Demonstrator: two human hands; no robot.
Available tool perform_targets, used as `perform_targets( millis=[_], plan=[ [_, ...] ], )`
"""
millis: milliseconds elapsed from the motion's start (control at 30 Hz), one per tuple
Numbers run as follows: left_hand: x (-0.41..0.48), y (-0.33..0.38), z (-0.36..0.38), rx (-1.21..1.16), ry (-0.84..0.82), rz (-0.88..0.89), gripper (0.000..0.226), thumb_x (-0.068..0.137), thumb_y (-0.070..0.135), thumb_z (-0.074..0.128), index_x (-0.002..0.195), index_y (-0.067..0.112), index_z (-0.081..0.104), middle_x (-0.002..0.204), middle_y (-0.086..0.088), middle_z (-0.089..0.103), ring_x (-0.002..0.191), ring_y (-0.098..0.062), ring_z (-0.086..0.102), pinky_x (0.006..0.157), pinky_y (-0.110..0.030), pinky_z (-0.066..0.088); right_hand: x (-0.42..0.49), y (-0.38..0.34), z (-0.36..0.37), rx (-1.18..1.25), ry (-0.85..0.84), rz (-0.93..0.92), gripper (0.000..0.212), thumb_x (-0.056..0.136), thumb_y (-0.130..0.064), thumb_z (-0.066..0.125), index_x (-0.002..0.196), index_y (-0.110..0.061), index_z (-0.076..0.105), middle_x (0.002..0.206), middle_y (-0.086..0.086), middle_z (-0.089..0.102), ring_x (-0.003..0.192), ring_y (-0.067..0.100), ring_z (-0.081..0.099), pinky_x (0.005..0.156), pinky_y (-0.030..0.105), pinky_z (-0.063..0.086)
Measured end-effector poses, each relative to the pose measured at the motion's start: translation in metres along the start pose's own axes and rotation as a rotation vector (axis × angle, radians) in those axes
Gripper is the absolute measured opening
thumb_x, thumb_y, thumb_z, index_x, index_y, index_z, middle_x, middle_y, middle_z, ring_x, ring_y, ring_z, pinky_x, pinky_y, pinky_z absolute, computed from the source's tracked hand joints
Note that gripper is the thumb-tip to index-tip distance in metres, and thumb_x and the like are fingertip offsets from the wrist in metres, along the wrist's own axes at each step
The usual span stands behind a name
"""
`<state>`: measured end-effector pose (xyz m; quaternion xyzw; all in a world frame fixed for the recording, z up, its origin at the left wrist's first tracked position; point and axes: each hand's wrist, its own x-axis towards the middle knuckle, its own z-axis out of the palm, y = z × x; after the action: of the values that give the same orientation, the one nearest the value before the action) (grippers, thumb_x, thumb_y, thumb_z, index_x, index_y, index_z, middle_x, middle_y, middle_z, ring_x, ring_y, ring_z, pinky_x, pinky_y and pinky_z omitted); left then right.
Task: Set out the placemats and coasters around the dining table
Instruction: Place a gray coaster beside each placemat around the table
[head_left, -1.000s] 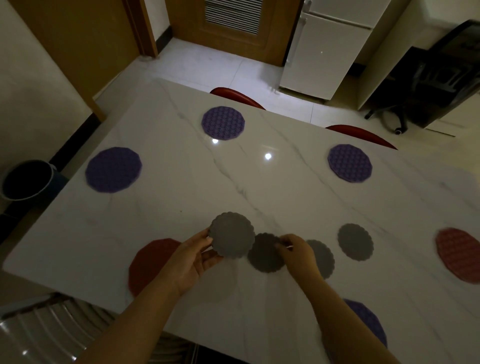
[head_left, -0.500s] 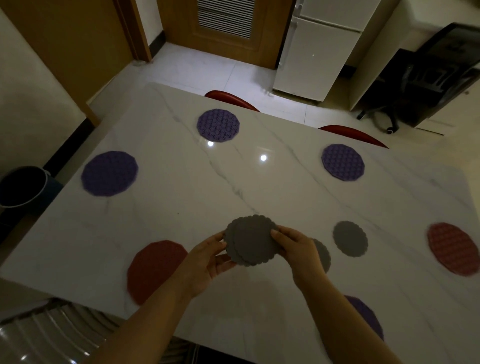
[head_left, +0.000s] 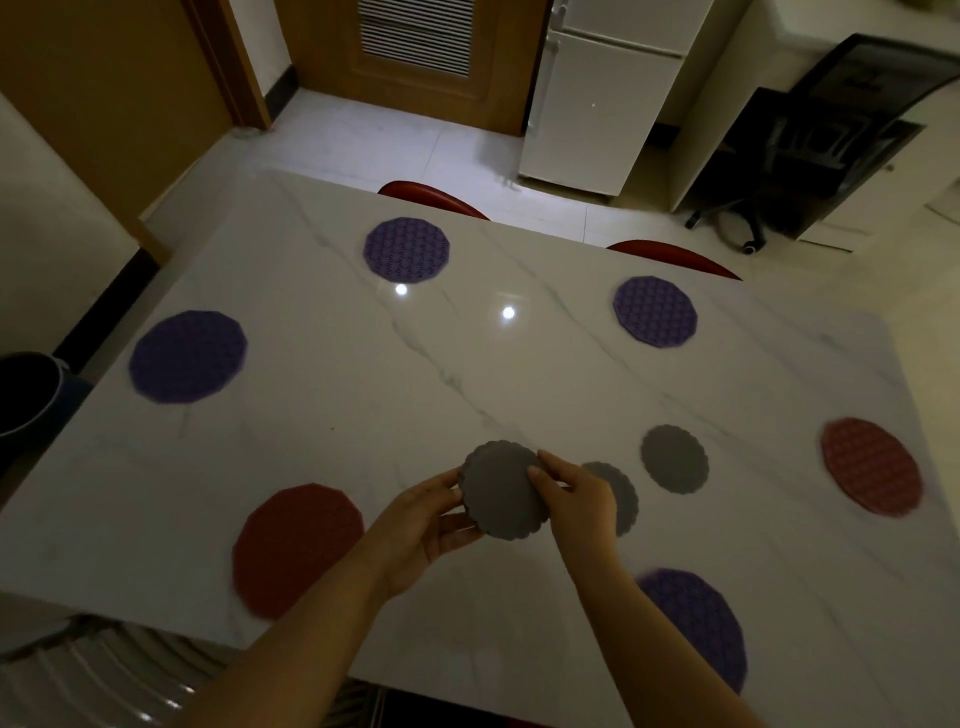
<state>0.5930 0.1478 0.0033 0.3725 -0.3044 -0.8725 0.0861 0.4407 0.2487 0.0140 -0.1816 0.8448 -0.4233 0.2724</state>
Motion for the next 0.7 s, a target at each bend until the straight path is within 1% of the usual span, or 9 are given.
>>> perform_targets(
  millis=[100,200,300,433,500,533,600,633,700],
  plan=[
    [0.003,-0.004,0.001,0.039,-0.011,-0.017,0.026,0.095,0.014,0.053,0.116,0.02,0.068,0.117,-0.011,0.07,0.106,-0.033,0.067,0.08,-0.034,0.058,0.0,0.005,-0.003,-0.049,0.021,0.011,0.034,0.087,-0.025,0.062,0.12,-0.016,0.063,0.11,0.003,0.069,0.087,0.011,0.058,0.082,0.025,0.048],
    [0.004,-0.008,0.003,0.046,-0.01,-0.013,0.026,0.091,0.018,0.057,0.115,0.021,0.068,0.118,-0.011,0.07,0.107,-0.033,0.067,0.079,-0.034,0.058,-0.001,0.013,-0.005,-0.073,0.017,0.022,0.033,0.088,-0.026,0.061,0.12,-0.018,0.063,0.107,0.001,0.069,0.083,0.01,0.057,0.073,0.017,0.044],
    [0.005,-0.011,0.006,0.06,-0.048,-0.015,0.038,0.087,0.026,0.06,0.124,0.019,0.063,0.122,-0.009,0.068,0.111,-0.032,0.065,0.083,-0.036,0.057,-0.002,0.019,-0.008,-0.046,0.023,0.034,0.032,0.088,-0.026,0.061,0.119,-0.019,0.064,0.106,0.002,0.069,0.086,0.012,0.058,0.075,0.02,0.044],
    [0.008,-0.015,0.006,0.068,0.019,-0.002,0.029,0.092,0.008,0.055,0.118,0.019,0.062,0.109,-0.005,0.074,0.101,-0.027,0.07,0.074,-0.03,0.059,0.001,0.027,-0.012,0.009,-0.027,0.021,0.034,0.087,-0.031,0.062,0.119,-0.021,0.062,0.093,-0.009,0.066,0.08,0.002,0.059,0.061,0.005,0.043],
    [0.009,-0.014,0.004,0.052,0.04,0.012,0.029,0.093,0.003,0.052,0.113,0.021,0.063,0.104,-0.003,0.076,0.097,-0.024,0.071,0.071,-0.028,0.059,0.01,0.031,-0.021,0.024,-0.028,0.046,0.038,0.088,-0.034,0.06,0.123,-0.019,0.059,0.089,-0.014,0.063,0.08,-0.003,0.058,0.059,0.005,0.043],
    [0.01,-0.013,0.003,0.037,0.046,0.013,0.029,0.093,0.002,0.052,0.113,0.02,0.063,0.103,-0.002,0.076,0.096,-0.023,0.072,0.07,-0.028,0.059,0.017,0.035,-0.028,-0.043,-0.003,0.061,0.04,0.089,-0.035,0.058,0.125,-0.017,0.057,0.093,-0.013,0.064,0.084,-0.002,0.058,0.065,0.006,0.044],
    [0.01,-0.012,0.002,0.015,0.051,0.013,0.029,0.092,0.001,0.052,0.112,0.019,0.063,0.102,-0.002,0.076,0.094,-0.021,0.072,0.069,-0.028,0.059,0.033,0.051,-0.044,-0.366,0.012,0.088,0.056,0.088,-0.037,0.057,0.136,-0.011,0.045,0.122,0.003,0.061,0.11,0.017,0.055,0.089,0.025,0.046],
    [0.011,-0.011,0.001,0.007,0.049,0.013,0.029,0.092,0.001,0.051,0.112,0.019,0.063,0.103,-0.002,0.076,0.094,-0.021,0.072,0.069,-0.028,0.059,0.039,0.059,-0.05,-0.55,-0.033,0.102,0.066,0.087,-0.04,0.057,0.142,-0.011,0.034,0.138,0.008,0.049,0.126,0.025,0.043,0.101,0.033,0.039],
    [0.011,-0.011,-0.001,-0.005,0.05,0.01,0.029,0.092,0.001,0.051,0.111,0.018,0.063,0.103,-0.002,0.076,0.095,-0.021,0.072,0.068,-0.028,0.059,0.046,0.071,-0.058,-0.755,-0.137,0.118,0.082,0.085,-0.046,0.058,0.147,-0.013,0.017,0.153,0.007,0.027,0.138,0.028,0.023,0.111,0.04,0.028]
  ],
)
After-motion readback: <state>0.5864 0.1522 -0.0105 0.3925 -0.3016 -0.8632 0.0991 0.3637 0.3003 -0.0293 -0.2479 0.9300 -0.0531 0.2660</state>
